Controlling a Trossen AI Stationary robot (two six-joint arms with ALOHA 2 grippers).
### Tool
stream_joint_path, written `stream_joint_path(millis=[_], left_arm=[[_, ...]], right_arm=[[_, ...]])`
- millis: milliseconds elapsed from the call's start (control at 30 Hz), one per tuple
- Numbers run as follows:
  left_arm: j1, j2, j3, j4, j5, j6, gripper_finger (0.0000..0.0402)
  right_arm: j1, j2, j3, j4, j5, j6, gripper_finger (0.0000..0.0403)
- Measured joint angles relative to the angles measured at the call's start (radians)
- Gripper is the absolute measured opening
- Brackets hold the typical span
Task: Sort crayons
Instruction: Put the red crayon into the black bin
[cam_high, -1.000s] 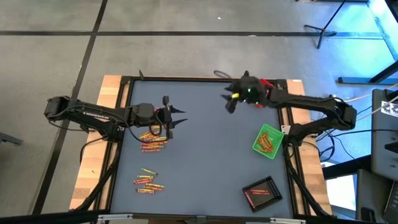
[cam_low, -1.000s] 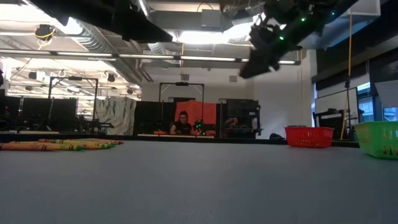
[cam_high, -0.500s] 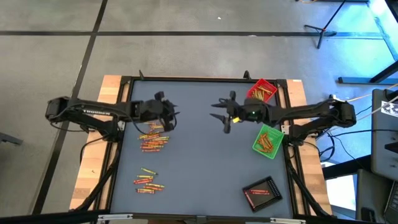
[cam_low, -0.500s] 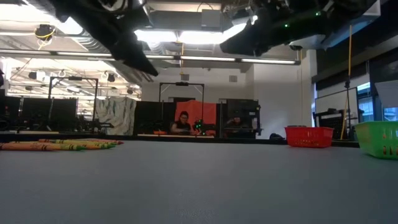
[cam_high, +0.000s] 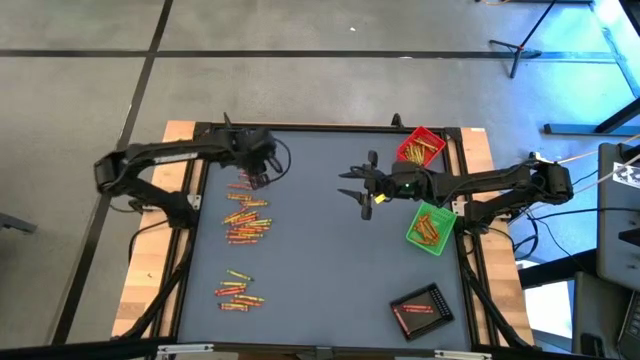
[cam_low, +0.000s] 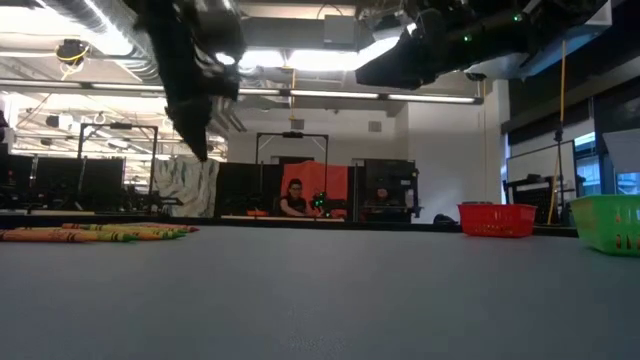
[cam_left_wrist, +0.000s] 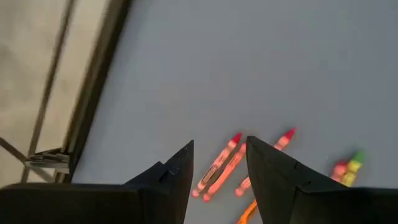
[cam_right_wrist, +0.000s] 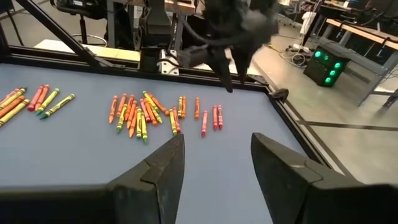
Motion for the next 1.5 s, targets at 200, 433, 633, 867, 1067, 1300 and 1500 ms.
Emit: stream_joint_path(millis=[200, 433, 633, 867, 1067, 1300, 1500], left_arm=[[0.101, 0.163, 0.029, -0.068, 0.03, 0.201, 0.0131], [0.154, 0.282, 0.029, -0.066, 0.133, 0.365, 0.0131], [0.188, 0.302, 0.029, -0.044, 0.165, 0.392, 0.0131], [0.208, 0.303, 0.028, -0.032, 0.173, 0.393, 0.0131], [0.212, 0.303, -0.02, 0.023, 0.212, 0.449, 0.0131], [0.219, 0.303, -0.054, 0.077, 0.202, 0.465, 0.0131], [0.232, 0.303, -0.096, 0.137, 0.169, 0.469, 0.0131]], right_arm=[[0.0, 0.0, 0.0, -0.001, 0.0, -0.001, 0.0184], [0.0, 0.0, 0.0, -0.025, 0.0, -0.001, 0.0184], [0.0, 0.0, 0.0, -0.037, 0.0, 0.004, 0.0184], [0.0, 0.0, 0.0, -0.044, 0.0, 0.014, 0.0184], [0.0, 0.0, 0.0, -0.047, 0.0, 0.015, 0.0184], [0.0, 0.0, 0.0, -0.047, 0.0, 0.014, 0.0184], [0.0, 0.0, 0.0, -0.046, 0.0, 0.014, 0.0184]])
